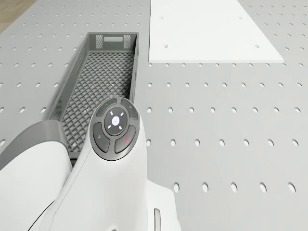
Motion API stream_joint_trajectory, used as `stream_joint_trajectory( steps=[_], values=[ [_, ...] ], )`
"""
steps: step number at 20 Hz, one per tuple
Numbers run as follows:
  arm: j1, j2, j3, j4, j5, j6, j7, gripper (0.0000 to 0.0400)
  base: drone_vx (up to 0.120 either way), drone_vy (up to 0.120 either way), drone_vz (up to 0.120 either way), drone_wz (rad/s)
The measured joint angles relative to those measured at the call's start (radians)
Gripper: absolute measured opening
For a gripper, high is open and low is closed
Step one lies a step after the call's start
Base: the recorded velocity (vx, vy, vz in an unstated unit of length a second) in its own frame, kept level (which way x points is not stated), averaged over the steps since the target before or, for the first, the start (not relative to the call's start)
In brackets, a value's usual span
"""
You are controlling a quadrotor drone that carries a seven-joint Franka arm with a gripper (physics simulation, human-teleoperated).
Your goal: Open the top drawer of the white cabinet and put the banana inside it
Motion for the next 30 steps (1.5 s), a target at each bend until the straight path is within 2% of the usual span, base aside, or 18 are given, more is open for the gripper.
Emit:
stream_joint_trajectory(
  steps=[7,15,22,30],
  values=[
    [0.053,0.007,0.004,-0.009,0.006,-0.008,-0.063,0.0400,0.000,0.000,-0.006,0.000],
    [0.173,0.025,0.053,-0.004,0.059,-0.010,-0.182,0.0400,0.000,0.000,0.000,0.000],
    [0.284,0.054,0.150,0.030,0.157,0.002,-0.271,0.0400,0.000,0.000,0.000,0.000],
    [0.363,0.100,0.222,0.097,0.235,0.010,-0.301,0.0400,0.000,0.000,0.000,0.000]
  ],
)
